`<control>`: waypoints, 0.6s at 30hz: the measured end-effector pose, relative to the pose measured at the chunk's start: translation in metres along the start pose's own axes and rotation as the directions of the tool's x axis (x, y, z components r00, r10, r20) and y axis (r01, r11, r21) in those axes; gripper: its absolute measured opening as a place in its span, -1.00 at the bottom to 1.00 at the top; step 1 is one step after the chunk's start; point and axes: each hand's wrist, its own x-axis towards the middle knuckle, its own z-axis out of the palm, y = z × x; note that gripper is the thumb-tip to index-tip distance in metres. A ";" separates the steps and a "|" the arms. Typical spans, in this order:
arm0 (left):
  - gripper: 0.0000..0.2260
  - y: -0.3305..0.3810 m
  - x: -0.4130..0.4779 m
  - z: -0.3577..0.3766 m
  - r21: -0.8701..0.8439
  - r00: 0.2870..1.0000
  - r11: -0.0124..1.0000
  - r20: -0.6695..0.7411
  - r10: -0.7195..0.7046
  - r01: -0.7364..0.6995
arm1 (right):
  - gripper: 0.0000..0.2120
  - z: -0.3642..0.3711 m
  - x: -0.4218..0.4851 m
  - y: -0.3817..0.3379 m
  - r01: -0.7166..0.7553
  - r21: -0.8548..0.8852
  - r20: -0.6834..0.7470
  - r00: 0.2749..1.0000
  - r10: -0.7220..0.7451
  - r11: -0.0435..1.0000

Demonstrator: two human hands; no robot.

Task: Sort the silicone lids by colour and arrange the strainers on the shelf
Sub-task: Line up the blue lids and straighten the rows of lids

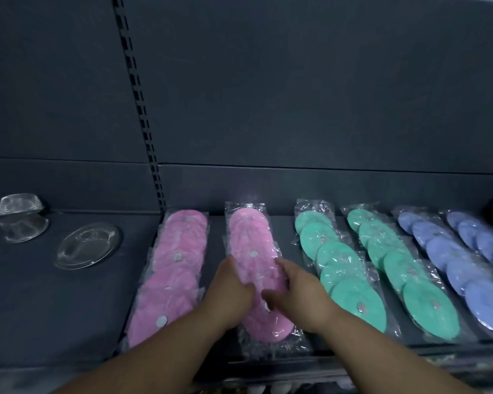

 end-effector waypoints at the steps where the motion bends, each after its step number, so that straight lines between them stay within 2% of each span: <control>1: -0.62 -0.001 0.002 0.002 0.011 1.000 1.000 0.001 -0.013 0.013 | -0.24 0.000 0.001 0.001 -0.001 -0.027 0.007 1.000 0.001 1.000; 4: -0.51 -0.007 0.006 0.007 0.041 0.999 0.999 0.023 -0.024 0.023 | -0.26 -0.004 0.002 0.006 0.017 -0.053 -0.001 1.000 -0.017 0.998; 6: -0.52 -0.005 0.012 0.004 0.026 0.999 0.999 -0.024 -0.031 0.031 | -0.27 -0.009 0.010 0.008 0.040 -0.039 -0.019 0.999 -0.041 0.998; 10: -0.54 0.006 0.042 -0.002 0.006 0.991 0.999 -0.130 -0.042 0.043 | -0.42 -0.017 0.043 0.004 0.122 -0.010 -0.060 0.991 -0.123 0.992; 13: -0.50 0.014 0.059 -0.002 0.017 0.991 0.999 -0.124 -0.048 0.050 | -0.40 -0.015 0.067 0.000 0.185 -0.064 0.020 0.983 -0.184 0.981; 18: -0.64 0.024 0.061 0.002 -0.008 0.997 1.000 -0.076 0.010 -0.011 | -0.54 -0.010 0.080 0.012 0.215 -0.142 0.100 0.974 -0.203 0.966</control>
